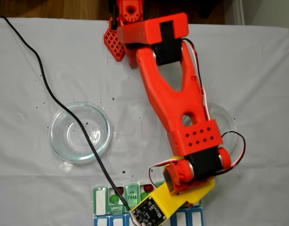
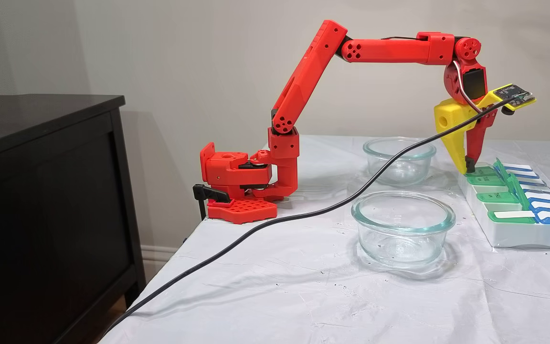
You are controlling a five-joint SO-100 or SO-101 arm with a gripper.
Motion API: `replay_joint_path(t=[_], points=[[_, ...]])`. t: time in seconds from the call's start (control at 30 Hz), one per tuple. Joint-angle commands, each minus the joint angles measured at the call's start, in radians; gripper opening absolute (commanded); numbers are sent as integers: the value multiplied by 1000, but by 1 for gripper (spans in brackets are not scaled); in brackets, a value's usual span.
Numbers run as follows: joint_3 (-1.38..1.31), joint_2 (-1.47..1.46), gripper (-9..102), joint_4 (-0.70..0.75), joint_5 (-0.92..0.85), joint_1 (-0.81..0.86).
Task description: Sort medicines into box.
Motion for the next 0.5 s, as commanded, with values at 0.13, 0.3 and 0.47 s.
replay_joint_path(t=[0.13,0.3,0.47], points=[[169,442,0,-227,8,69],[279,511,0,-364,-2,89],[288,494,0,-400,-21,140]])
